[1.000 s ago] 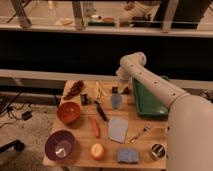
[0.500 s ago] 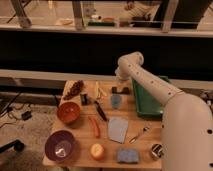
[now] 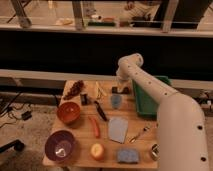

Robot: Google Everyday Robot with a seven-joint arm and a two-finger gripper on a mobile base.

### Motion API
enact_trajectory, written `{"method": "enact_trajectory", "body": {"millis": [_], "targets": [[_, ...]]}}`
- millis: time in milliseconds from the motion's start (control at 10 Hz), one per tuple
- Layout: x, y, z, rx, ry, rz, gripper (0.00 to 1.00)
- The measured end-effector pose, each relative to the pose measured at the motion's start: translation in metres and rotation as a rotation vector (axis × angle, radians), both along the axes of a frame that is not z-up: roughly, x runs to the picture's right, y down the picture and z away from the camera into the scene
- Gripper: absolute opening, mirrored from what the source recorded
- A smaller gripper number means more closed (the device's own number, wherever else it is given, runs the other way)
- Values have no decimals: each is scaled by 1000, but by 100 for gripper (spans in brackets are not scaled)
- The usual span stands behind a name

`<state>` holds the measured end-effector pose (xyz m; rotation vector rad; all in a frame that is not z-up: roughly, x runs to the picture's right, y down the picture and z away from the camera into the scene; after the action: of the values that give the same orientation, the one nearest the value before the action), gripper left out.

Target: Place eraser in paper cup

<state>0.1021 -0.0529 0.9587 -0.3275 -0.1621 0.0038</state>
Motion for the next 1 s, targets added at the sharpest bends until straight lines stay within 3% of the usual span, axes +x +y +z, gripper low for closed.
{"method": "enact_trajectory", "body": {"millis": [500,1000], "targets": [[10,0,20,-21,37,7,80],[19,14,36,-57,61,11,80]]}}
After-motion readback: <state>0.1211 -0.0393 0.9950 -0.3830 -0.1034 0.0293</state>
